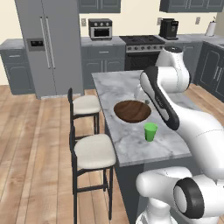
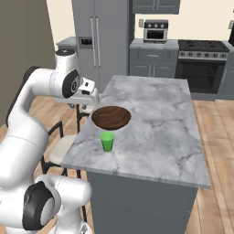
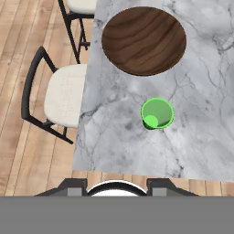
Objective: Place the cup inside the bowl on the dining table and move the bowl to any counter.
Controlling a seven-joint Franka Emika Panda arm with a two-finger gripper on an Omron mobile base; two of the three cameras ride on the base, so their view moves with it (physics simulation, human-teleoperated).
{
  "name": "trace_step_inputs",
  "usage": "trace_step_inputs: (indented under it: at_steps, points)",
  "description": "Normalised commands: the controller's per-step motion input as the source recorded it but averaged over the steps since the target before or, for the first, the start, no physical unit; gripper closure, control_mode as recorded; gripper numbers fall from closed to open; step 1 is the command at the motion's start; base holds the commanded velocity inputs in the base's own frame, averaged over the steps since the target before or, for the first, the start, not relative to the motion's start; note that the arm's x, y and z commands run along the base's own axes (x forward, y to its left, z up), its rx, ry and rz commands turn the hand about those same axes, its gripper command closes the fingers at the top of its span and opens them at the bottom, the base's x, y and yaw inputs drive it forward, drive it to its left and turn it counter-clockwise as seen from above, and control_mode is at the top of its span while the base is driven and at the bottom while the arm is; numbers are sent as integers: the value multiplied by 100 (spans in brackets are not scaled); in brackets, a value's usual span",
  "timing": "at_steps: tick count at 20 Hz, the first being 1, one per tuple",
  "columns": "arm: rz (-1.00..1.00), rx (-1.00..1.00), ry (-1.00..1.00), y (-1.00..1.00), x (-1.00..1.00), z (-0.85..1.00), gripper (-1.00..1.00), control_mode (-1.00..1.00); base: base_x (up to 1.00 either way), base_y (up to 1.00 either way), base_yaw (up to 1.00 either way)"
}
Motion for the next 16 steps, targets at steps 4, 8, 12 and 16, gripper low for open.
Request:
trace_step_inputs:
  at_steps: [4, 8, 12, 16]
  points:
    - [0, 0, 0, -5, 1, 0, -100, -100, 0, 0, 0]
    - [0, 0, 0, -17, -2, -1, -100, -100, 0, 0, 0]
    - [0, 0, 0, -20, -5, -3, -100, -100, 0, 0, 0]
    - [0, 0, 0, -23, 0, -9, -100, -100, 0, 0, 0]
